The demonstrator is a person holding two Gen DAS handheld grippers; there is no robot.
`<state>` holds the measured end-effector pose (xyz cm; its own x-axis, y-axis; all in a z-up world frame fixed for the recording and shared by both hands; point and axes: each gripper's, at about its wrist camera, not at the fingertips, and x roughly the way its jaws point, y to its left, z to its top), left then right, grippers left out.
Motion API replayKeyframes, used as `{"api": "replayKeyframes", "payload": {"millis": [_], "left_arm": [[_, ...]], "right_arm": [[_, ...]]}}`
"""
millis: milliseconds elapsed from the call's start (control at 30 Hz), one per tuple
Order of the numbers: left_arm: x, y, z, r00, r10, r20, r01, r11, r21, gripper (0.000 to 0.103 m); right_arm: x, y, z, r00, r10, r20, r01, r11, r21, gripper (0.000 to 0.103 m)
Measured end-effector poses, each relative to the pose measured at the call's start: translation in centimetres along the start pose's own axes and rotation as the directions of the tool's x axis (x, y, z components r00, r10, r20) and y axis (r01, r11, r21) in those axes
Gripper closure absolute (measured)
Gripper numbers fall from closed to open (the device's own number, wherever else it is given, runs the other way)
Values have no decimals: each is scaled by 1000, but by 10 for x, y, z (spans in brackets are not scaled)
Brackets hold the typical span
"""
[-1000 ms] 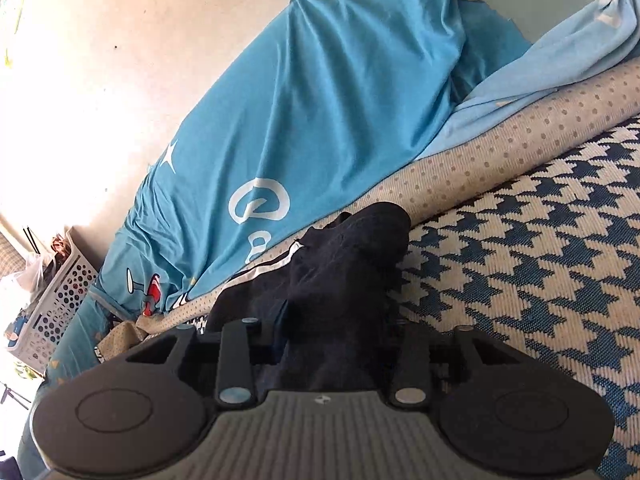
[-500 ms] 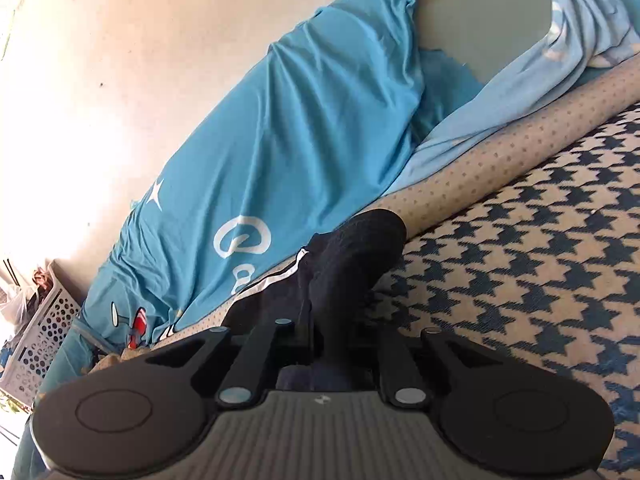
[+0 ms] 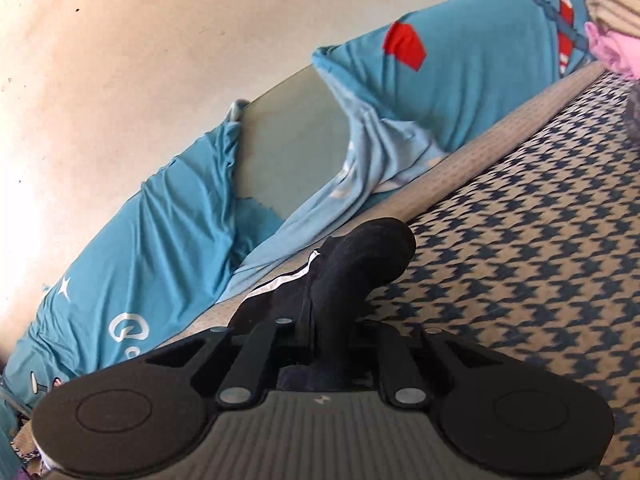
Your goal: Fold clothes
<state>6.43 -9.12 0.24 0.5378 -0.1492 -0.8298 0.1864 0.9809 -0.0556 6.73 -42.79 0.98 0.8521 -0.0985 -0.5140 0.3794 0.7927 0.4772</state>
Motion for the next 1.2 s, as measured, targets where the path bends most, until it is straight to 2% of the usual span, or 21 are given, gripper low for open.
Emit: {"api": "replayKeyframes", "payload": {"millis": [233, 400, 500, 533, 600, 667, 767, 967, 1200], "left_arm": [[-10, -16, -9, 1000, -28, -10, 29, 997, 71, 0], [-17, -18, -20, 999, -27, -19, 28, 996, 85, 0], [-23, -12, -26, 998, -51, -25, 53, 997, 57, 0], [-24, -11, -28, 998, -57, -28, 58, 997, 48, 0], [-28, -7, -32, 997, -67, -27, 68, 997, 32, 0], [-31, -4, -36, 998, -64, -23, 65, 998, 21, 0], [-35, 2, -43, 998, -55, -23, 55, 998, 3, 0], [-41, 14, -67, 994, -96, -52, 91, 992, -91, 0], [-45, 11, -90, 994, -95, -58, 90, 992, -84, 0]], "right_arm": [[-31, -59, 2, 990, -135, 48, 134, 990, 35, 93], [-48, -86, -3, 974, -227, 18, 227, 974, 30, 92], [-61, -100, -3, 976, -216, -12, 216, 971, 99, 91], [-67, -102, -4, 977, -212, -13, 212, 970, 116, 89], [-81, -103, -6, 972, -234, 4, 231, 964, 131, 77], [-94, -103, -8, 973, -230, 14, 226, 965, 131, 74], [-113, -104, -13, 979, -203, 21, 199, 972, 123, 74], [-141, -97, -34, 990, -143, -8, 143, 985, 92, 74], [-162, -74, -74, 996, -56, -76, 56, 998, -4, 74]]}}
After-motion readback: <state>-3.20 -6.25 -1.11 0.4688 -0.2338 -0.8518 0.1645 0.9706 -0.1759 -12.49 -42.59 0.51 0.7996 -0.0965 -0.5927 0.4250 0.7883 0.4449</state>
